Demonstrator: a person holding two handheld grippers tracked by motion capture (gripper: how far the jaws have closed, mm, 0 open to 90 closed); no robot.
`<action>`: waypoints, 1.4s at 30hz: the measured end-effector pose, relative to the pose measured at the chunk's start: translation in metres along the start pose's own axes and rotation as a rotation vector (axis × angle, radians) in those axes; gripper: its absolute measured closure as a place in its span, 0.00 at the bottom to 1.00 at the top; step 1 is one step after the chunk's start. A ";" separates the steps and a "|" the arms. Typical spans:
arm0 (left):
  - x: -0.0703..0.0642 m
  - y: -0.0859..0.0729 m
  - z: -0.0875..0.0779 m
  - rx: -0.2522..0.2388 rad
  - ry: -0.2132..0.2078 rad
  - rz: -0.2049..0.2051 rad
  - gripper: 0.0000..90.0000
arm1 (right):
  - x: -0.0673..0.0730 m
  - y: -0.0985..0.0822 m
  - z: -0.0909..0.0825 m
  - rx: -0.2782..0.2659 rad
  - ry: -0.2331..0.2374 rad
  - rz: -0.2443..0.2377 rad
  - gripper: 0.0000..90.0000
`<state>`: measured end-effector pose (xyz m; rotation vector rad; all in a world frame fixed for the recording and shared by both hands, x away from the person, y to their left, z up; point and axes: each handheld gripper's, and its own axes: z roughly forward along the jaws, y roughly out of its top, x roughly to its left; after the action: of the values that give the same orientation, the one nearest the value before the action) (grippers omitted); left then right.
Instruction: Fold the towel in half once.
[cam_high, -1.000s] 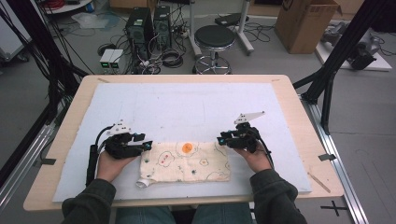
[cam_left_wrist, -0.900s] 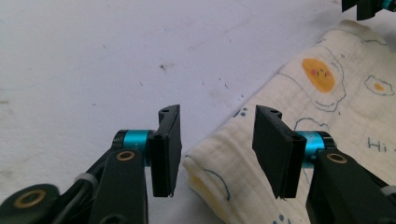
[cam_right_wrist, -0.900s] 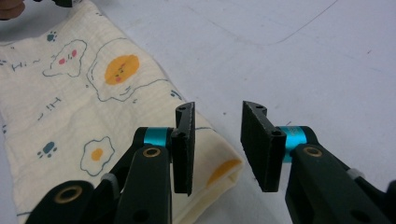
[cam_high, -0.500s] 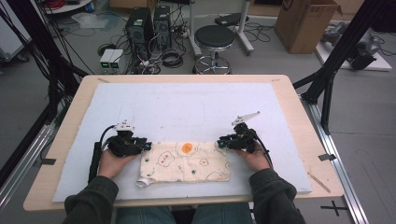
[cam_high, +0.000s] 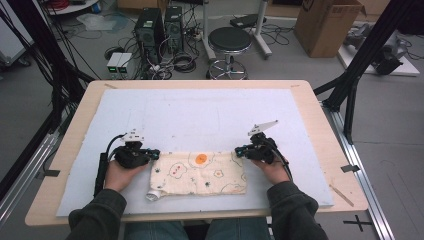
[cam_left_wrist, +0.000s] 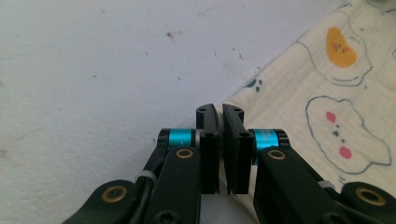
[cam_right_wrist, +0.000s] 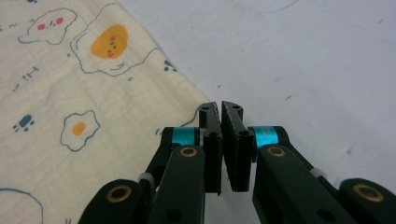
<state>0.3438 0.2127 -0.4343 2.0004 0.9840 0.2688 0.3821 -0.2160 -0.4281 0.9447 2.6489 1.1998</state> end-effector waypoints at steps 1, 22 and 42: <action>0.000 0.001 -0.001 -0.007 0.003 0.001 0.95 | 0.000 0.002 -0.002 -0.012 -0.001 0.000 0.97; 0.011 -0.001 0.014 -0.003 0.060 -0.058 0.95 | -0.011 0.006 0.015 0.009 -0.056 0.015 0.96; 0.010 0.000 0.007 -0.030 0.042 -0.030 0.84 | -0.011 0.000 0.014 -0.057 -0.032 0.041 0.83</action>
<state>0.3543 0.2162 -0.4397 1.9578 1.0303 0.3087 0.3957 -0.2129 -0.4394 1.0045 2.5684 1.2507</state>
